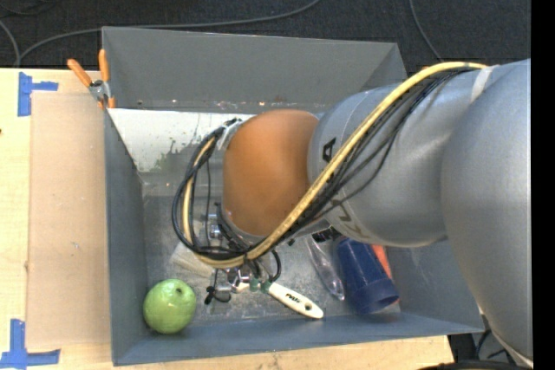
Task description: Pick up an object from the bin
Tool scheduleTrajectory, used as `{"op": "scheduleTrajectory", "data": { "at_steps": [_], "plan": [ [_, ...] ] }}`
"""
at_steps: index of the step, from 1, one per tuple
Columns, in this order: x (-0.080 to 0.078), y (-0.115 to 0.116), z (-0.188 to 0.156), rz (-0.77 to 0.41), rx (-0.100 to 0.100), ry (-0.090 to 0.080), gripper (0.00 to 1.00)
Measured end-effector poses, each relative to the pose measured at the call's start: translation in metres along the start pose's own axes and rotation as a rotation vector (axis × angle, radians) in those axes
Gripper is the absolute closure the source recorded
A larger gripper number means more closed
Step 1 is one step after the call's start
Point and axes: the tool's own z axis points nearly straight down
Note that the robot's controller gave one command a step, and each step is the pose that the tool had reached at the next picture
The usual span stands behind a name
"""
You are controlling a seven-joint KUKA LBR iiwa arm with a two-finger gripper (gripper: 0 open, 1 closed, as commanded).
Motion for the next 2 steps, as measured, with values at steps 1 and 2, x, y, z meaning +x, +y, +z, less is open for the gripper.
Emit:
{"op": "scheduleTrajectory", "data": {
  "at_steps": [1,2],
  "plan": [
    [0.0,0.0,0.0,0.0,0.0,0.0,0.0],
    [-0.017,0.013,0.074,0.04,0.011,0.013,0.0]
  ]
}}
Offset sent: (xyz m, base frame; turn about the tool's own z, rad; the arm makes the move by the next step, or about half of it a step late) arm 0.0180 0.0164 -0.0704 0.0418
